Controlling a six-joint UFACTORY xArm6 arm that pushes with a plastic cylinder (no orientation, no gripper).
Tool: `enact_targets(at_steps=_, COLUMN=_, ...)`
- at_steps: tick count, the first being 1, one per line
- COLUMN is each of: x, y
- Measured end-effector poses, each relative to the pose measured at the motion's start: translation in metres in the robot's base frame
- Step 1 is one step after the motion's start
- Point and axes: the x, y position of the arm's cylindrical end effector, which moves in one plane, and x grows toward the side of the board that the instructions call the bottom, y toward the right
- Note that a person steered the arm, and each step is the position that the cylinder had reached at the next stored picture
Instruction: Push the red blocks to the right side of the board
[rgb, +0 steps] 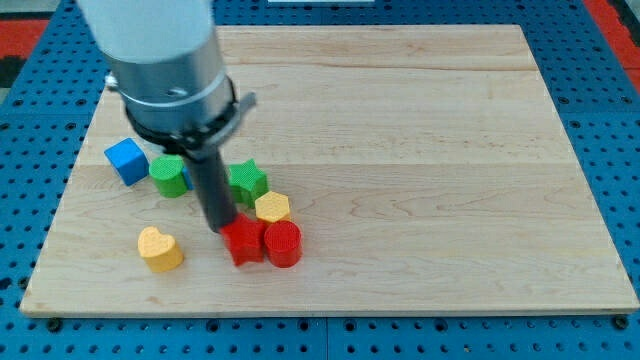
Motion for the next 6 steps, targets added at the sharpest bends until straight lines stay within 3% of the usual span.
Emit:
enact_targets(at_steps=1, x=0.008, y=0.037)
enact_targets(at_steps=2, x=0.008, y=0.006)
enact_targets(at_steps=3, x=0.037, y=-0.018)
enact_targets(at_steps=5, x=0.046, y=0.135)
enact_targets(at_steps=6, x=0.046, y=0.179)
